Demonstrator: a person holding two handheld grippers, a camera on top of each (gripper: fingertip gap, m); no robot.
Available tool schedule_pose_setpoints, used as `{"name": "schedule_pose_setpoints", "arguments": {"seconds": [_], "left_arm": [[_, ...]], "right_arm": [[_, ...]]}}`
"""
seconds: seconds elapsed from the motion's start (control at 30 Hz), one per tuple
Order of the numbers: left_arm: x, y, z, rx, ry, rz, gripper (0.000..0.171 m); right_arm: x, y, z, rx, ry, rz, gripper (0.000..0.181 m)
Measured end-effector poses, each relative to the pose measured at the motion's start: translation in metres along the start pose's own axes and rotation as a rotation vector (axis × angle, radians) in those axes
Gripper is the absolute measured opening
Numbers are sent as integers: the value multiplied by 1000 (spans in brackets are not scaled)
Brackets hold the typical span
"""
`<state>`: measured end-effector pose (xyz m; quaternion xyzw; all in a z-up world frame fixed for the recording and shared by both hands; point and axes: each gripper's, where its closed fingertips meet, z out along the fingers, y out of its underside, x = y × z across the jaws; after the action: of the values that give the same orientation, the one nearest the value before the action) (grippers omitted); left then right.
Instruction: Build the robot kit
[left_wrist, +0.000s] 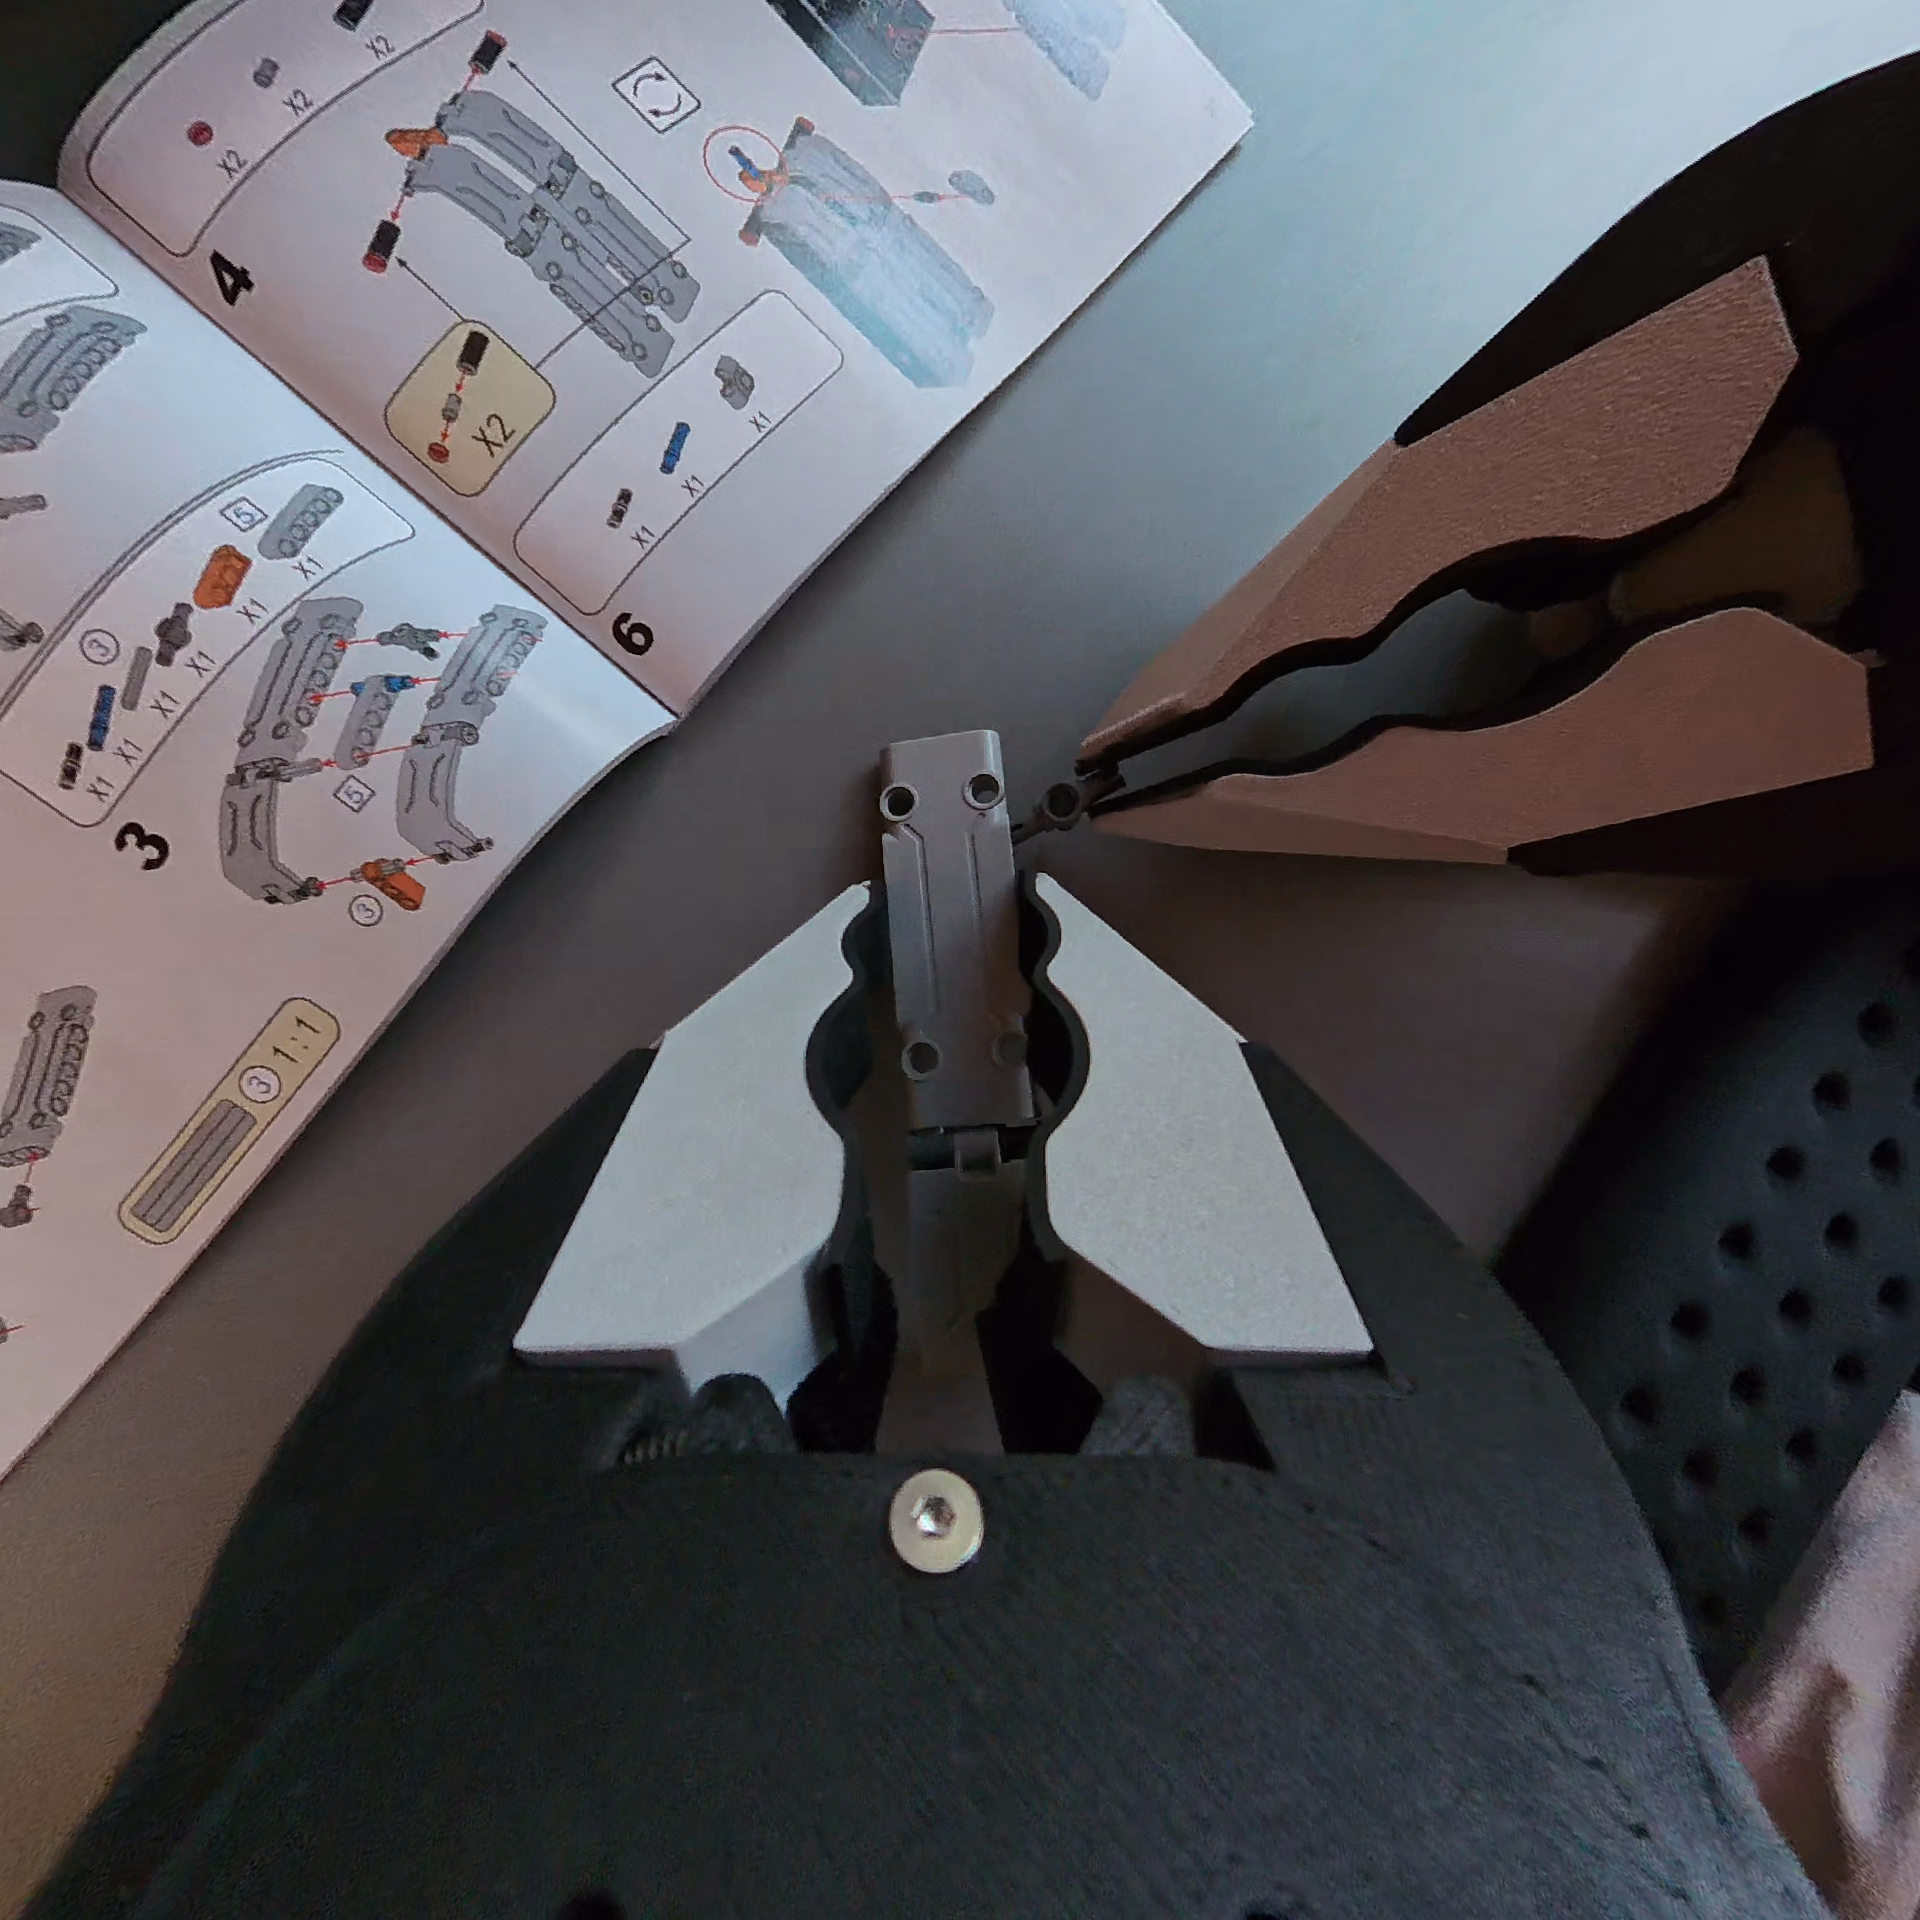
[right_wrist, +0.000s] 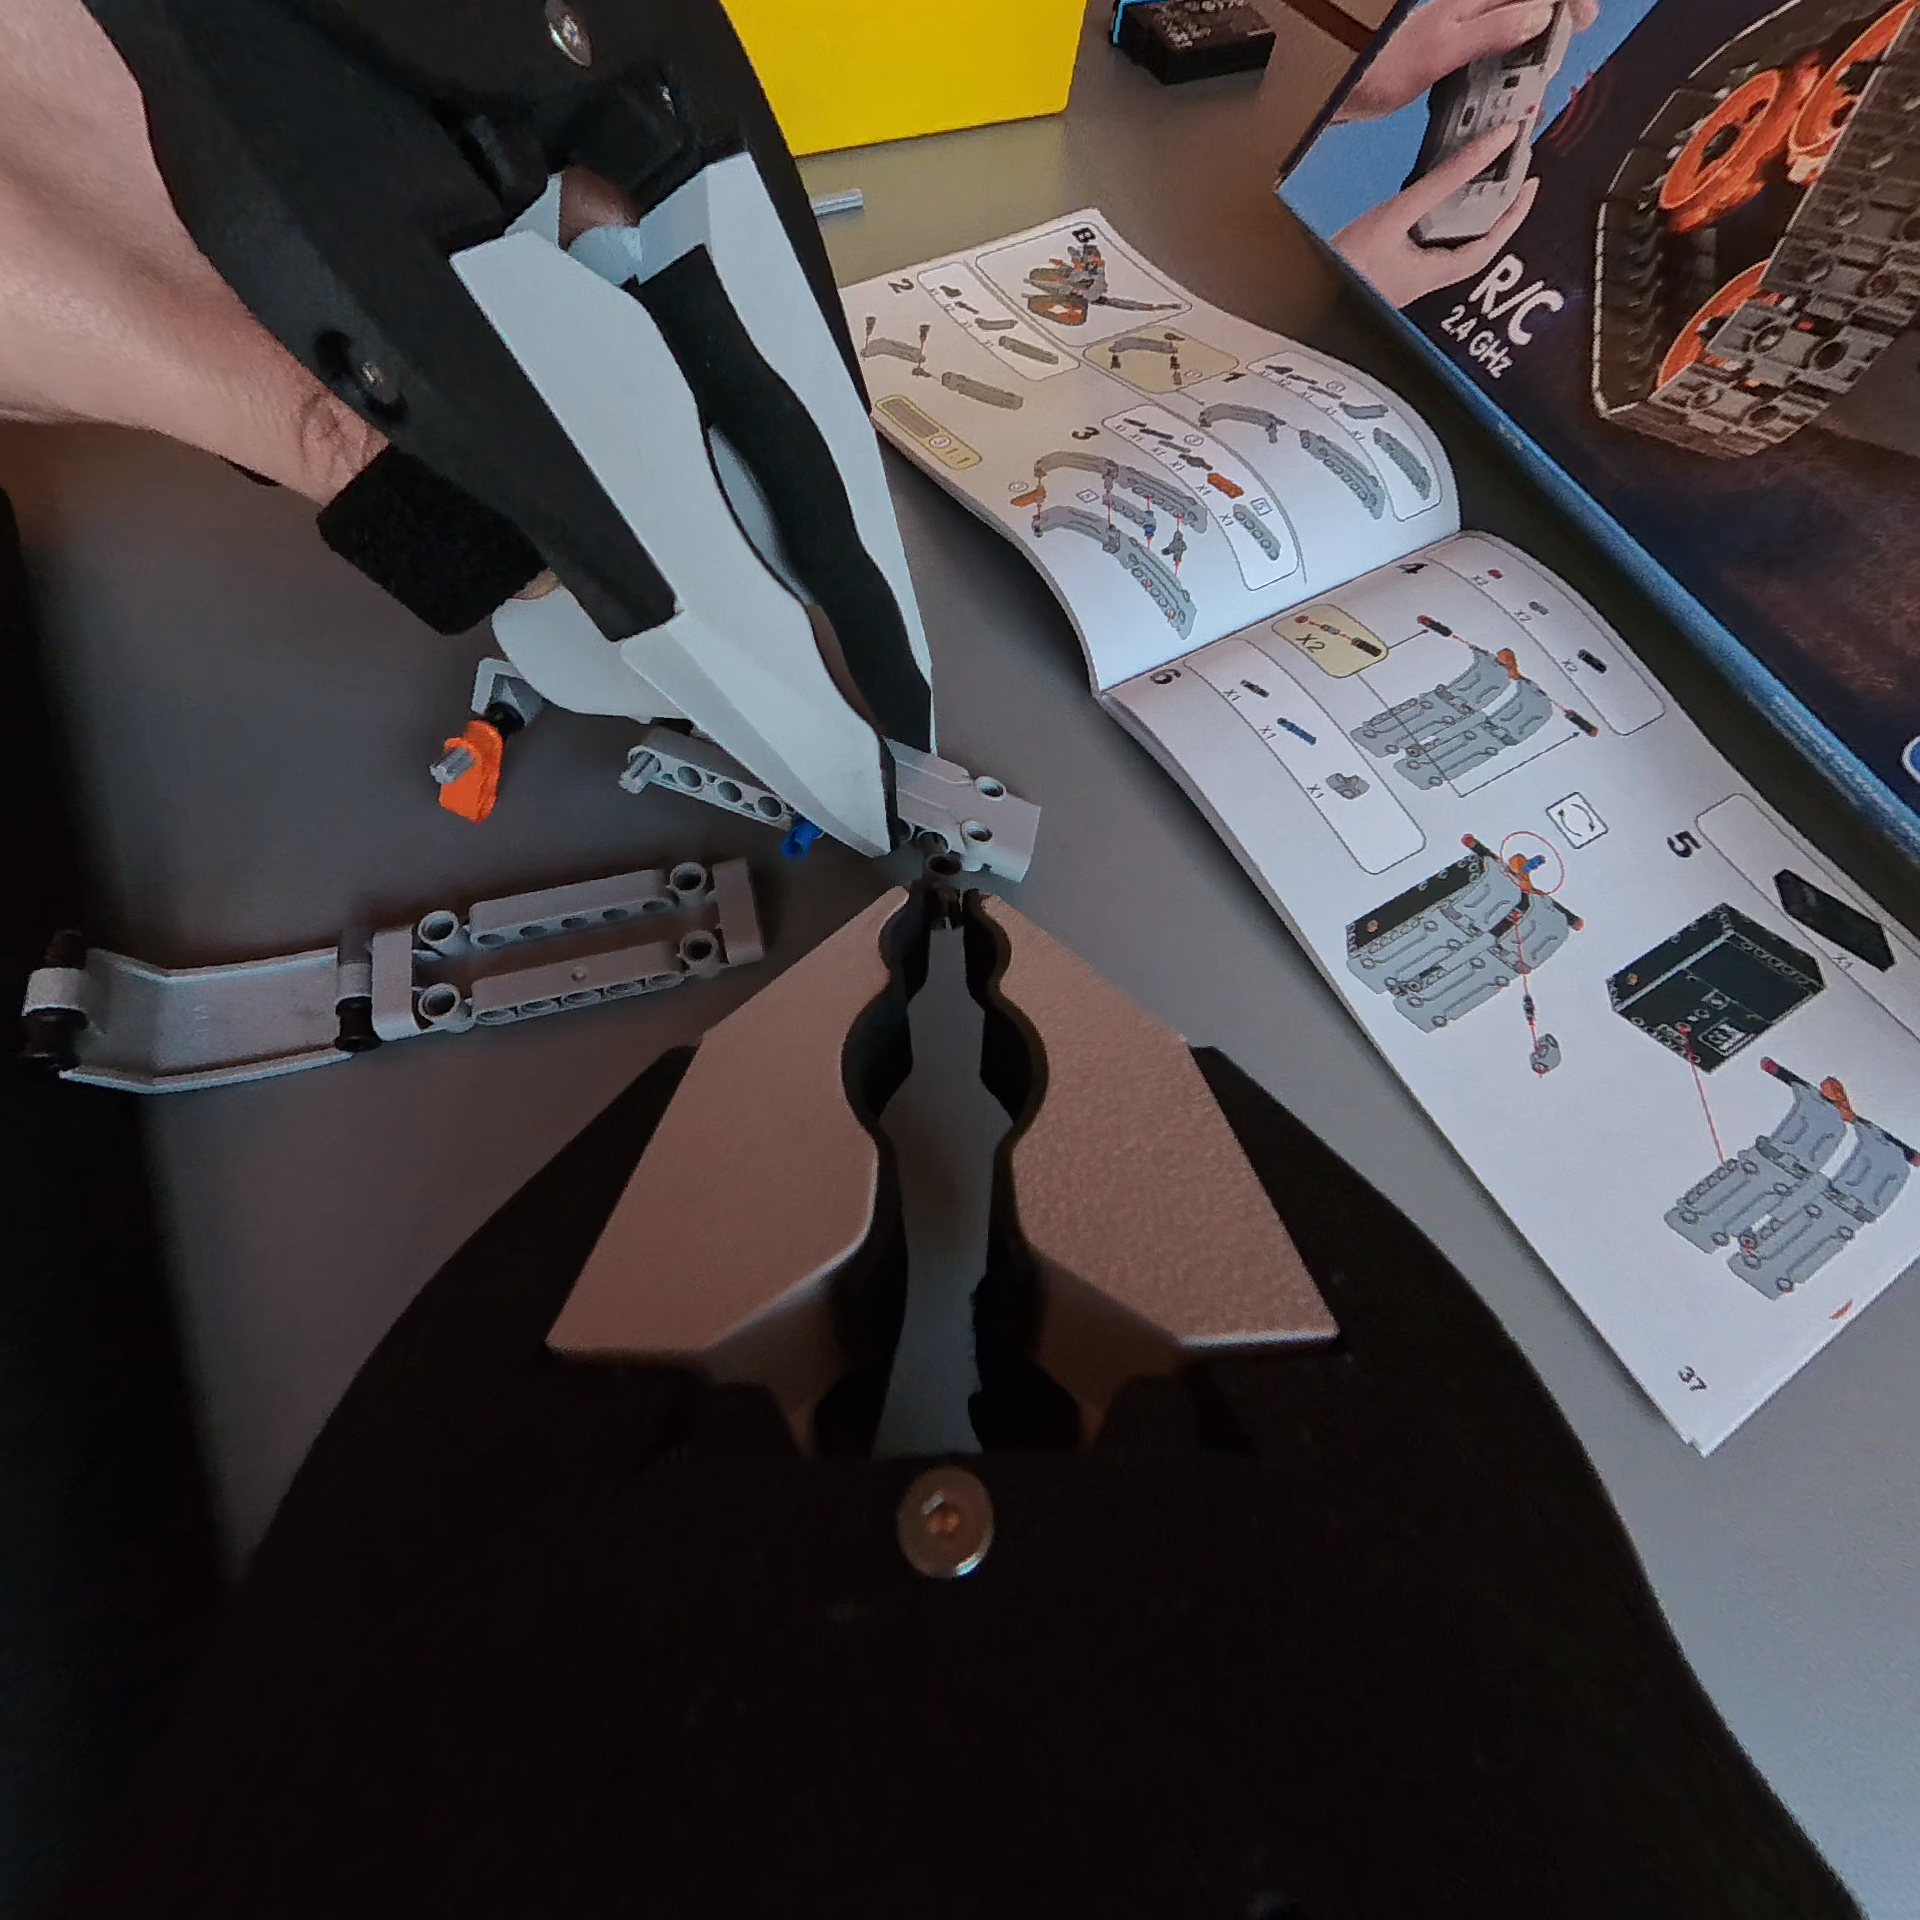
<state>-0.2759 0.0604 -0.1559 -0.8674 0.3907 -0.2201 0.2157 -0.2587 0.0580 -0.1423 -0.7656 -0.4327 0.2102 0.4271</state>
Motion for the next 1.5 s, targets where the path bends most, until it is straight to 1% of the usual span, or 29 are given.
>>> {"name": "schedule_pose_setpoints", "arguments": {"seconds": [0.23,0.5,0.63,0.83,1.0,1.03,1.07,1.1,1.2,1.23,1.27,1.3,1.33,1.37,1.4,1.5], "left_arm": [[6,-1,3,16,61,-52,23],[5,-1,2,29,89,-88,23],[5,-1,2,31,113,-111,23],[7,1,-1,41,199,-162,23],[7,4,-6,48,328,-236,23],[7,5,-8,47,354,-249,26],[6,4,-10,56,381,-268,33],[4,2,-13,75,402,-289,40],[0,-13,-26,188,460,-296,43],[3,-21,-34,242,503,-278,42],[13,-29,-45,301,588,-250,36],[27,-36,-60,355,712,-222,28],[38,-42,-73,401,827,-212,25],[43,-46,-81,435,894,-218,24],[44,-49,-82,449,913,-226,24],[50,-48,-77,436,912,-196,25]], "right_arm": [[0,-13,-3,81,9,-20,4],[-1,-9,-3,65,-28,19,4],[-2,-9,-3,64,-32,0,3],[-5,-9,-6,61,-46,-53,3],[-2,-16,-13,118,-44,-60,3],[-2,-18,-14,131,-46,-55,3],[-1,-19,-16,143,-48,-47,3],[-1,-22,-18,162,-60,-39,3],[-3,-36,-27,258,-108,-12,3],[-4,-42,-32,300,-124,-2,3],[-5,-48,-38,348,-144,6,3],[-6,-54,-44,393,-160,16,3],[-7,-59,-50,432,-178,25,3],[-8,-64,-56,474,-202,32,3],[-10,-69,-61,509,-222,40,3],[-12,-76,-71,569,-258,59,3]]}}
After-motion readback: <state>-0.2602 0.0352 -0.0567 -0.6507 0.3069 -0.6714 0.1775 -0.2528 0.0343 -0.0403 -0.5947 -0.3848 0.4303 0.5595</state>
